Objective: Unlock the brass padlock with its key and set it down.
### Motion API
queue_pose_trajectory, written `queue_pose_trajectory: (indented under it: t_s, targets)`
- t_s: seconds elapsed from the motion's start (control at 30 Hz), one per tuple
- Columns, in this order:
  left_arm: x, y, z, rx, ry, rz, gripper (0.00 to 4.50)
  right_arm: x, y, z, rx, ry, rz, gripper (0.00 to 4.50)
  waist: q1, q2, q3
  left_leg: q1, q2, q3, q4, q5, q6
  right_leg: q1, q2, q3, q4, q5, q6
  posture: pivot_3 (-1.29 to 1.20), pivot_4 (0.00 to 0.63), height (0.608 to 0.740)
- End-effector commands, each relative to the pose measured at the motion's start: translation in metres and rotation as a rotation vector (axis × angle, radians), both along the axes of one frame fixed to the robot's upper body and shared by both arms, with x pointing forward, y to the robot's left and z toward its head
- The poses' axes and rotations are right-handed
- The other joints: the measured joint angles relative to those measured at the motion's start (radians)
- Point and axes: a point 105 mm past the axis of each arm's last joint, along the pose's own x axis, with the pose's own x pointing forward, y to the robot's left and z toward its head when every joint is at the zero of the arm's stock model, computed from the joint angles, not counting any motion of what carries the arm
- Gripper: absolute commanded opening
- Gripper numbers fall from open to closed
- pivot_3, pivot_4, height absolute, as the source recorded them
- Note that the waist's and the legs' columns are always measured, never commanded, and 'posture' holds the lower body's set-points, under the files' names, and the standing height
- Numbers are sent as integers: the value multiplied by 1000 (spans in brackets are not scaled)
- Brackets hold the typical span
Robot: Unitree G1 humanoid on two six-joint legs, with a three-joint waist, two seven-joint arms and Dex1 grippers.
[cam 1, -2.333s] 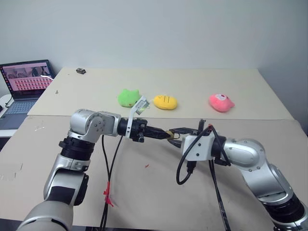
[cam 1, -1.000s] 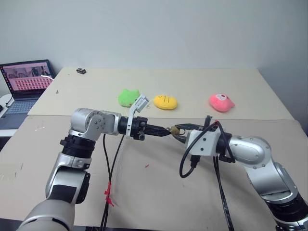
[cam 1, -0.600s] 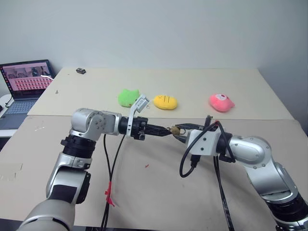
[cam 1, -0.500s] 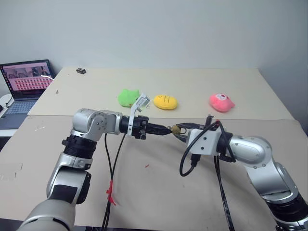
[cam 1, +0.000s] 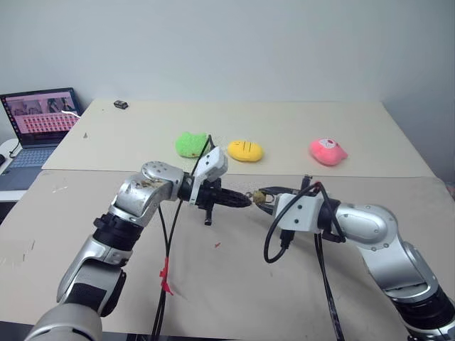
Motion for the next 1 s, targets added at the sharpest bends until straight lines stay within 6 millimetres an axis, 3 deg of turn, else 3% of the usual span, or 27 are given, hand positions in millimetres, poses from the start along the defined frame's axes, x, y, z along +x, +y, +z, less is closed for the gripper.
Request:
queue_pose_trajectory:
  t_s: [0.03,0.23,0.5,0.7,1.0]
  targets:
    - [-2,-1,9,-9,-58,-34,26,-3,2,15,19,-64,9,927,0,0,0,0,0,0,0,0,0,0,0,0,0,0,0,0,150,660]
    - [1,0,7,0,-37,-4,26,-4,3,14,20,-61,12,927,-1,0,0,0,0,0,0,0,0,0,0,0,0,0,0,0,150,660]
    - [6,8,13,-35,254,100,26,-3,3,14,19,-61,9,927,-2,0,0,0,0,-1,0,0,0,0,0,0,0,-3,5,0,150,660]
    - [16,9,37,-150,411,174,1641,-2,2,14,16,-62,7,927,0,0,0,0,0,-2,0,0,0,0,1,-1,1,-2,3,0,150,660]
    - [16,6,41,-166,453,195,1641,-2,3,14,17,-64,8,927,-3,0,0,0,0,-2,0,0,0,0,0,-1,1,0,0,0,150,660]
